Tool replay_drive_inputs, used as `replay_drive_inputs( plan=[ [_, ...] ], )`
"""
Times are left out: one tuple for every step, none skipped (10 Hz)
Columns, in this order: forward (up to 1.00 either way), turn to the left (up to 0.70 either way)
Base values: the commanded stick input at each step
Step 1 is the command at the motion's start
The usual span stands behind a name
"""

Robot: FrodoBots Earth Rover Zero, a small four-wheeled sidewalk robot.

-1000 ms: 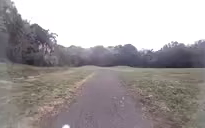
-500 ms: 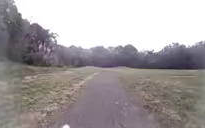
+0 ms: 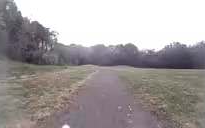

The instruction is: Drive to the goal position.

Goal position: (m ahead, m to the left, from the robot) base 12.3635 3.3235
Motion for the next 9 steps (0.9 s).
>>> replay_drive_inputs(
  plan=[
    [0.45, 0.00],
    [0.45, 0.00],
    [0.45, 0.00],
    [0.45, 0.00],
    [0.45, 0.00],
    [0.45, -0.25],
    [0.45, -0.27],
    [0.45, -0.27],
    [0.45, -0.27]
  ],
)
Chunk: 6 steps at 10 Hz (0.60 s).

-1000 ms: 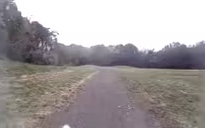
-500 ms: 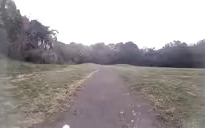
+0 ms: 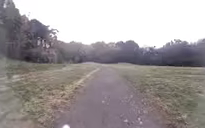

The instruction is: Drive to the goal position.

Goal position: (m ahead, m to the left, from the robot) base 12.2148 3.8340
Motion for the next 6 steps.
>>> replay_drive_inputs(
  plan=[
    [0.45, 0.00],
    [0.45, 0.00],
    [0.45, 0.00],
    [0.45, 0.00],
    [0.45, 0.00],
    [0.45, 0.00]
  ],
)
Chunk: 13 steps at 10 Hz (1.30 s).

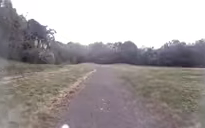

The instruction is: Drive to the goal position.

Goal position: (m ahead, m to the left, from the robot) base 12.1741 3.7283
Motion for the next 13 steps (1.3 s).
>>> replay_drive_inputs(
  plan=[
    [0.45, 0.00],
    [0.45, 0.00],
    [0.45, 0.00],
    [0.45, 0.00],
    [0.45, 0.00],
    [0.45, 0.00],
    [0.45, 0.00],
    [0.45, 0.00],
    [0.45, 0.00],
    [0.45, 0.00],
    [0.45, 0.00],
    [0.45, 0.00],
    [0.45, 0.00]
  ],
)
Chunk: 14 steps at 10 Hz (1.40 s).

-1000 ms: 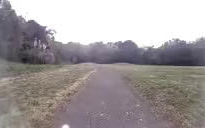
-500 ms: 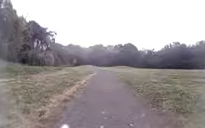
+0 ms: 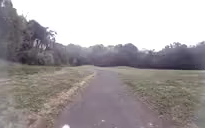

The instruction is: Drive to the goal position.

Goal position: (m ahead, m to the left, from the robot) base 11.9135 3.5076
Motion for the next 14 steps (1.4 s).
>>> replay_drive_inputs(
  plan=[
    [0.45, 0.00],
    [0.45, 0.00],
    [0.45, 0.00],
    [0.45, -0.11],
    [0.45, -0.23],
    [0.45, -0.27],
    [0.45, -0.27],
    [0.45, -0.09],
    [0.45, -0.04],
    [0.45, 0.00],
    [0.45, 0.00],
    [0.45, 0.00],
    [0.45, 0.00],
    [0.45, 0.00]
  ],
)
